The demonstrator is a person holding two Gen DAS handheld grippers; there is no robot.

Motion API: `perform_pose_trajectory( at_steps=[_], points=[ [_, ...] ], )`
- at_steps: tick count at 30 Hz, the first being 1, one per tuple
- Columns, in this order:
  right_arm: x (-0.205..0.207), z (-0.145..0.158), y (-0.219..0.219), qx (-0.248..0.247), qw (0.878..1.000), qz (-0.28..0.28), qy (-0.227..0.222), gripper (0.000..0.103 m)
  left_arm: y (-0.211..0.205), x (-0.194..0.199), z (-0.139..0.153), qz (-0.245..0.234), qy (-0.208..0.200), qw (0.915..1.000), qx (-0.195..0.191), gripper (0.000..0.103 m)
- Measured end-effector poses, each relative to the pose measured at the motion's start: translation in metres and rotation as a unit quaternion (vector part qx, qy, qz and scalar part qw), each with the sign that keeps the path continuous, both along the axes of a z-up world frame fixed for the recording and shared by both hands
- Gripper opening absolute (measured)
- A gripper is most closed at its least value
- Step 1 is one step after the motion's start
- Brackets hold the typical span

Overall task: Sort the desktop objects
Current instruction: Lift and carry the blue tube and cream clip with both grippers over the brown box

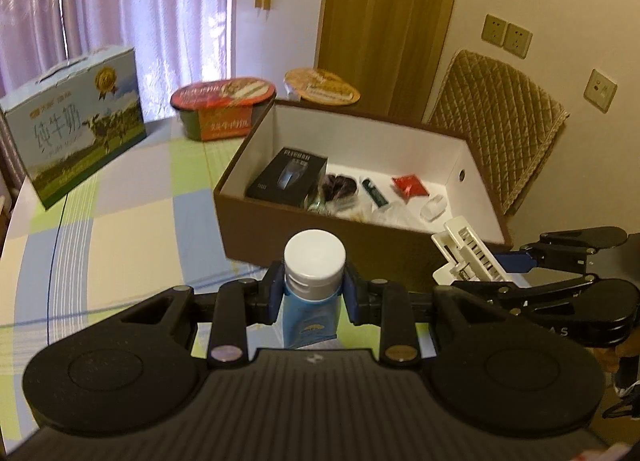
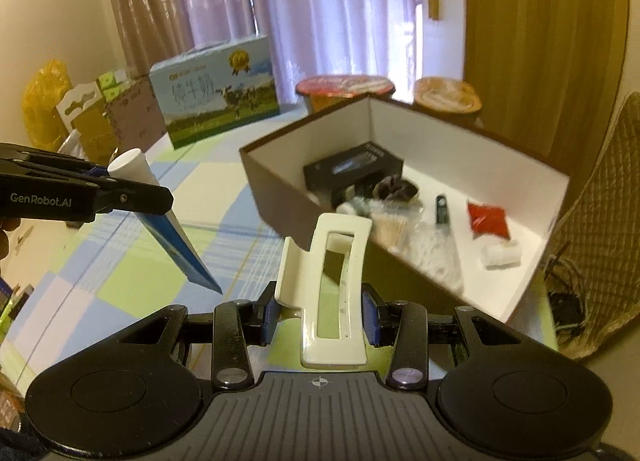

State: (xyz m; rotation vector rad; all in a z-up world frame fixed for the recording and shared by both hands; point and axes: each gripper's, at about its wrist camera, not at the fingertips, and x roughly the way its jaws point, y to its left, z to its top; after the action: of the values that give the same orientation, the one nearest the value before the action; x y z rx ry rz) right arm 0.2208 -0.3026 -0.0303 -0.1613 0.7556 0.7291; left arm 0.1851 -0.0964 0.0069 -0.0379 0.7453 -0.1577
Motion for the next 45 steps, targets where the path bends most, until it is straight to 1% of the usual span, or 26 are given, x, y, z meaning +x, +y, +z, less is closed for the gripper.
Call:
perform_pose_trajectory(
  at_steps=[13,19,23,28,35,41,45],
  points=[
    [0.030,0.027,-0.029,0.018,0.999,-0.034,-0.030,0.039,-0.009,0.032,0.033,-0.012,-0.045,0.9989,-0.004,0.026],
    [0.048,0.034,-0.035,0.023,0.998,-0.048,-0.042,0.039,-0.011,0.057,0.046,-0.015,-0.062,0.9979,-0.007,0.026],
    [0.063,0.038,-0.034,0.027,0.997,-0.059,-0.049,0.039,-0.014,0.080,0.046,-0.020,-0.059,0.9979,-0.017,0.026],
    [0.084,0.039,-0.032,0.032,0.996,-0.067,-0.049,0.039,-0.020,0.111,0.036,-0.028,-0.037,0.9987,-0.023,0.026],
    [0.115,0.025,-0.025,0.026,0.996,-0.079,-0.027,0.039,-0.030,0.150,0.000,-0.036,0.019,0.9991,-0.009,0.026],
    [0.131,0.009,-0.025,0.013,0.996,-0.091,-0.006,0.039,-0.030,0.174,-0.032,-0.047,0.075,0.9960,-0.007,0.026],
    [0.136,0.000,-0.026,0.008,0.995,-0.095,0.004,0.039,-0.034,0.183,-0.046,-0.061,0.105,0.9926,0.007,0.026]
  ],
)
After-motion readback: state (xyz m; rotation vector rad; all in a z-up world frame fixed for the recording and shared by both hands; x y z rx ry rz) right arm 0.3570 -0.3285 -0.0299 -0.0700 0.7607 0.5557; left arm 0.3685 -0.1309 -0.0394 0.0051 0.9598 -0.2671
